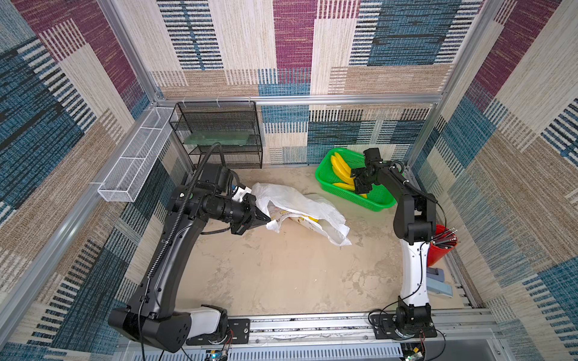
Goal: Place the banana into a plastic bag & tie a knot
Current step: Adjust the banana in the basket, then pick up the banana from the basket.
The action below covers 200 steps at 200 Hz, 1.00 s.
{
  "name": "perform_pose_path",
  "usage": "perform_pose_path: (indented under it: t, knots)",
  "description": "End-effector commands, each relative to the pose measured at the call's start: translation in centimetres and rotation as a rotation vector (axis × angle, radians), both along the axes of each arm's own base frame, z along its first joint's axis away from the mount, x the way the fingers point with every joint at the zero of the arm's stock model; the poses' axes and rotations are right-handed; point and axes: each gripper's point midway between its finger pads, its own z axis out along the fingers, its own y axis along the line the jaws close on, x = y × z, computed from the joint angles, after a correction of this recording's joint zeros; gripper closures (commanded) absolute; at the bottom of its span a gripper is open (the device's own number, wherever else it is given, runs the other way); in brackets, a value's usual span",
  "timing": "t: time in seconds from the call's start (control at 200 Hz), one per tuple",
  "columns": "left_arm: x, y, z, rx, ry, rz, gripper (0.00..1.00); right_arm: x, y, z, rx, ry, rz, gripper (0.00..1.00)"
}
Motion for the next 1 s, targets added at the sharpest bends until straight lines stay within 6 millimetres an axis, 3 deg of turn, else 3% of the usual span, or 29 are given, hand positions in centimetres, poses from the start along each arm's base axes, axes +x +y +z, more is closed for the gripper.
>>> perform_pose_path:
  t: [0.0,0.24,0.341,0.396,0.566,0.731,0.861,0.996]
  knots:
    - [0.0,0.0,0.0,0.003,-0.007,0.001,1.0,-0.9,-0.9,-1.1,0.0,0.08,-0.101,0.3]
    - [0.4,-0.1,0.2,0.001,-0.008,0.0,1.0,-2.6,-2.9,-1.8,-0.025,0.125,-0.191,0.35]
    - [0.5,-0.1,0.3,0.001,-0.01,0.0,1.0,-1.9,-4.2,-0.9,-0.024,0.061,-0.181,0.32]
    - [0.6,-0.1,0.3,0.001,-0.008,-0.001,1.0,-1.1,-4.9,0.0,-0.031,0.025,-0.142,0.31]
    - [0.7,-0.2,0.1,0.003,-0.003,-0.002,1.0,1.6,-5.5,6.2,-0.163,-0.123,0.018,0.26]
    - [1.1,-0.4,0.2,0.001,-0.006,-0.01,1.0,1.5,-6.0,9.5,-0.29,-0.207,0.12,0.21]
    - [1.4,-0.4,0.4,0.0,-0.014,-0.013,1.0,0.9,-7.9,10.1,-0.436,-0.205,0.184,0.18]
    - [1.3,-0.4,0.5,-0.001,-0.014,-0.011,1.0,-0.2,-10.6,7.7,-0.415,-0.152,0.176,0.18]
